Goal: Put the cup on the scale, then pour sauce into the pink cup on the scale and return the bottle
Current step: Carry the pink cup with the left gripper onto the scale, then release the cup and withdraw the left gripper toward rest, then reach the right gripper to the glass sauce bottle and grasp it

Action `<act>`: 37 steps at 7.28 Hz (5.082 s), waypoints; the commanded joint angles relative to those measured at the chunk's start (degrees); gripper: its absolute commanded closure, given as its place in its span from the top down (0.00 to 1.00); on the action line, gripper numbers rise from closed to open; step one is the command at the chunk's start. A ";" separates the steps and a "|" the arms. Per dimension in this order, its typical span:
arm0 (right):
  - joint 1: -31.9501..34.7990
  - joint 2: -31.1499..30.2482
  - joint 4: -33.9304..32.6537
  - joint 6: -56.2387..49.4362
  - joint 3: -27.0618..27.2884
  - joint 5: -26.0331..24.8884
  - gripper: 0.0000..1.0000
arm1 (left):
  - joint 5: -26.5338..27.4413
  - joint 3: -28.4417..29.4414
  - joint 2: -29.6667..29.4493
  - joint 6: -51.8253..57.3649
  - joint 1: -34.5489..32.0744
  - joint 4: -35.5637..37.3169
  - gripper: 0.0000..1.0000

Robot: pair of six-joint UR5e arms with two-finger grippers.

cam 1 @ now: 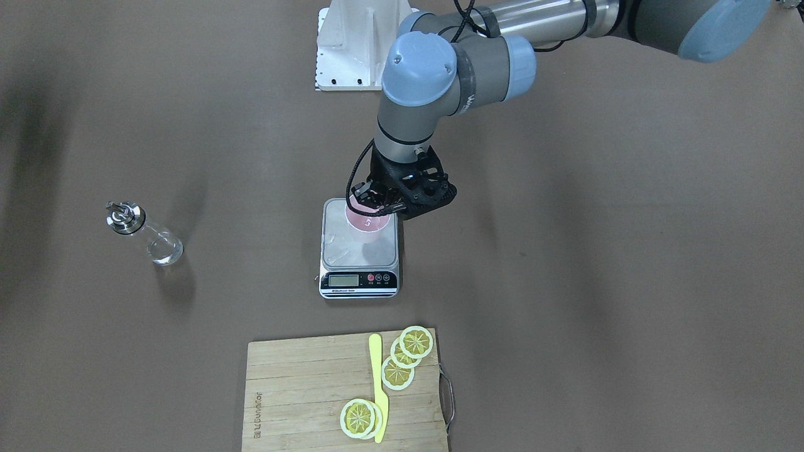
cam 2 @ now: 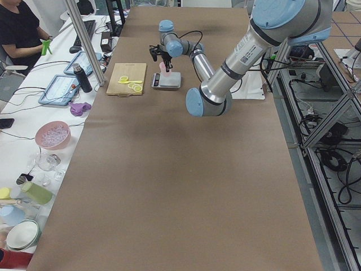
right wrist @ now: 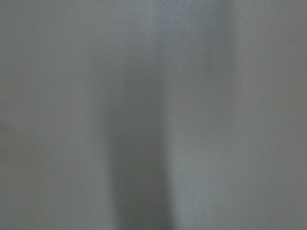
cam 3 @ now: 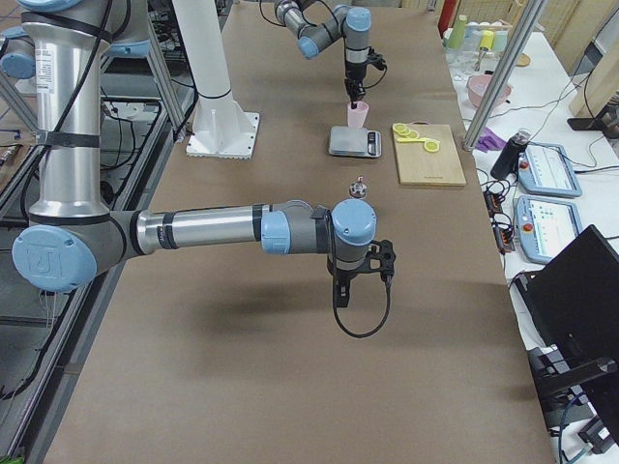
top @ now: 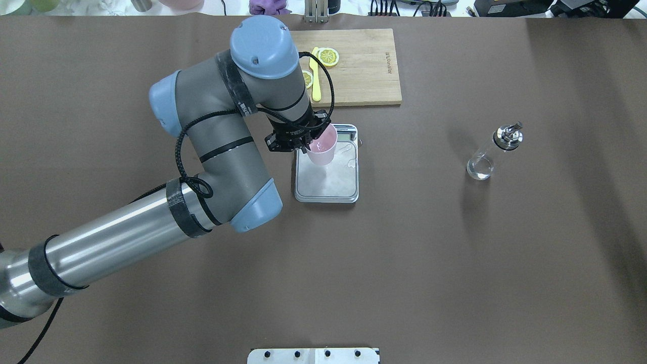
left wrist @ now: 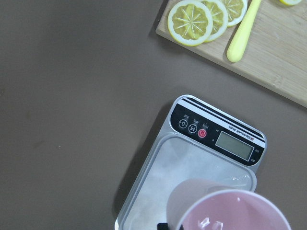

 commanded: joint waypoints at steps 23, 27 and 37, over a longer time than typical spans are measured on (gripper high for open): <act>-18.07 -8.56 30.95 28.94 24.52 -12.06 1.00 | 0.88 -35.91 30.44 35.46 -13.37 18.95 0.99; -31.78 -13.17 40.50 35.16 24.43 -26.42 1.00 | 1.41 -34.59 35.63 44.16 -17.33 18.95 0.99; -53.69 -12.91 63.08 41.84 10.99 -60.51 1.00 | 1.41 -33.97 35.99 43.81 -17.07 18.43 0.99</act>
